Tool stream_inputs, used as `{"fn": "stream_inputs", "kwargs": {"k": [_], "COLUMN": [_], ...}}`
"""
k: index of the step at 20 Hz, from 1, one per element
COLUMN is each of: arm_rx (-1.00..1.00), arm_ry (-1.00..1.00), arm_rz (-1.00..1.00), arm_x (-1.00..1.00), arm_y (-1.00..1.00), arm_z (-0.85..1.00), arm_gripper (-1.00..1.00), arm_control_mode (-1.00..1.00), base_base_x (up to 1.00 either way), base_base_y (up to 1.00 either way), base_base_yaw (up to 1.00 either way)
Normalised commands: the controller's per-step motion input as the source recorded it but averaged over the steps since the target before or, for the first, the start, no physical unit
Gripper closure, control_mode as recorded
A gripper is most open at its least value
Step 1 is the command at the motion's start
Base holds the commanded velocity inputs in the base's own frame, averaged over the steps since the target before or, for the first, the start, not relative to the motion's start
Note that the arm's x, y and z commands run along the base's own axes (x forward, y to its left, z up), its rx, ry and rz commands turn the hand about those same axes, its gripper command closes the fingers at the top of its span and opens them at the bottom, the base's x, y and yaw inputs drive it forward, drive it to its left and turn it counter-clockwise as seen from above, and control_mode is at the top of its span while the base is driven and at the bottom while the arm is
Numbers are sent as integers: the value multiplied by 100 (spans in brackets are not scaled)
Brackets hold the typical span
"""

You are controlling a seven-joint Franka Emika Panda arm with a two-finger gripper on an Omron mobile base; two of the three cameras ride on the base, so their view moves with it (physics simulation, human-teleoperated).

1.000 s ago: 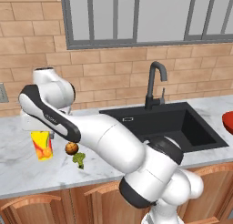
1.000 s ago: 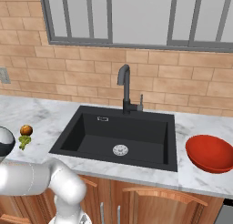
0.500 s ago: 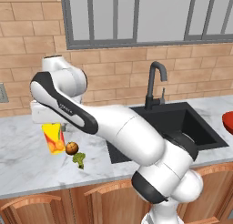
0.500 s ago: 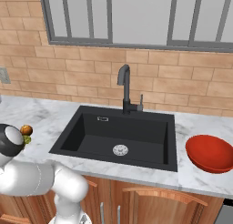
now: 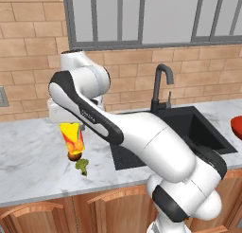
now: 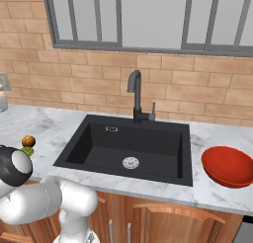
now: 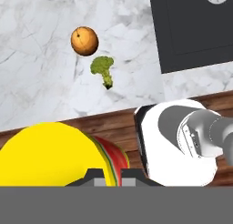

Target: Remove the orange and broccoli from the sink. Then move the bowl and cup from the counter to the sink for washing.

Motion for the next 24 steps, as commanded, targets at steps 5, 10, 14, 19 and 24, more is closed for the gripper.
{"fn": "stream_inputs", "kwargs": {"k": [5,10,14,19,24], "arm_rx": [0,0,0,0,0], "arm_ry": [-3,-2,-2,-2,-1], "arm_rz": [-1,0,0,0,0], "arm_x": [-7,-3,0,0,1], "arm_y": [-51,-53,-52,-54,-55], "arm_z": [14,9,3,0,0], "arm_gripper": [100,100,100,100,100], "arm_control_mode": [-100,-100,-100,-100,-100], "base_base_x": [0,0,0,0,0], "base_base_y": [0,0,0,0,0], "base_base_yaw": [0,0,0,0,0]}}
